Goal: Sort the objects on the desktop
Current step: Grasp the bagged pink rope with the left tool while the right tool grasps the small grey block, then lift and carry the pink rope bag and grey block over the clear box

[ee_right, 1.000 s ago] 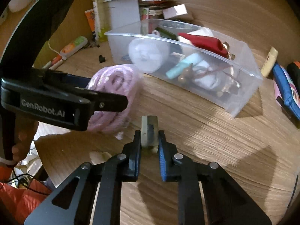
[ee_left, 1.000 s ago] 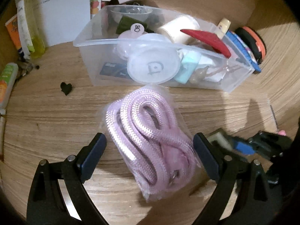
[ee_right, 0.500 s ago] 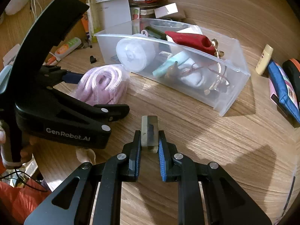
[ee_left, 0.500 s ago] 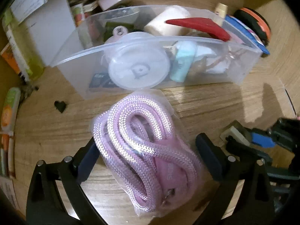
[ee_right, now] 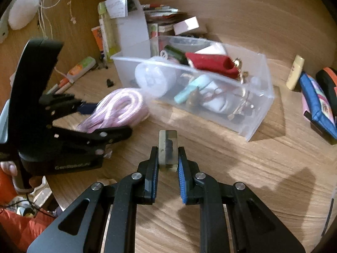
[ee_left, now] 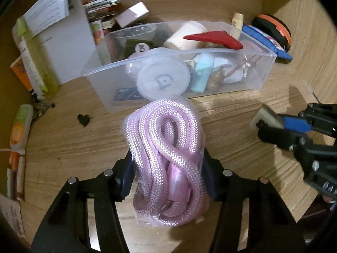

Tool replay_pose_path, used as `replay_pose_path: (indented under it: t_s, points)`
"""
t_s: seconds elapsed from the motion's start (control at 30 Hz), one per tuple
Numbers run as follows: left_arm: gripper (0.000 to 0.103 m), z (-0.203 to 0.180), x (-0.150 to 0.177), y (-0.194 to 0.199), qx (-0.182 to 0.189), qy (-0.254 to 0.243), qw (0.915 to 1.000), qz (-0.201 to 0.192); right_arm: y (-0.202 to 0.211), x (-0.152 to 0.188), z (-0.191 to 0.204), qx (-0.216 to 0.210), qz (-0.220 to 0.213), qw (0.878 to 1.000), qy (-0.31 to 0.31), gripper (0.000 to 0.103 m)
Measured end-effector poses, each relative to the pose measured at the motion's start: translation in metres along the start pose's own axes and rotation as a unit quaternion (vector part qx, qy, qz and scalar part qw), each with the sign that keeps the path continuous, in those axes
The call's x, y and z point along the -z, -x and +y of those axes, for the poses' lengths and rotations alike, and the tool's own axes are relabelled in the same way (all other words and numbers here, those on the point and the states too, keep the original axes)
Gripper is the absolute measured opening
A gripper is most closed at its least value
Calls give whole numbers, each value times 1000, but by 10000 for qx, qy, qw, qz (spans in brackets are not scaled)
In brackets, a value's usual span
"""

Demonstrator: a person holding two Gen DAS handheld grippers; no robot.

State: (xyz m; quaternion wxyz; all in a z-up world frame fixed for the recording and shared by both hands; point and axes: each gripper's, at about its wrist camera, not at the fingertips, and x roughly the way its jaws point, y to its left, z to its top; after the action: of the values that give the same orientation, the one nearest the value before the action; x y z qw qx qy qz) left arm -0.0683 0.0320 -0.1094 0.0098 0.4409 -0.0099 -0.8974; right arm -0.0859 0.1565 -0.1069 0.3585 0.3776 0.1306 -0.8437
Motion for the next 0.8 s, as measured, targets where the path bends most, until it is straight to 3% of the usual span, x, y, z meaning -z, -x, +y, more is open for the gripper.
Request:
replay_pose_path:
  t_s: [0.3,0.5,0.8]
  points:
    - [55,18,-15,46,101,304,9974,-642,21,-27,-1,199,-348,9991,127,15]
    - [55,30,-37,73,-159,164,9945,-1025,33,-50,0,349,-594,9975,181,15]
    - [55,45,-74,83,-126,130,9913,-1307,39,-81,-11,513,-861,9950,15,15]
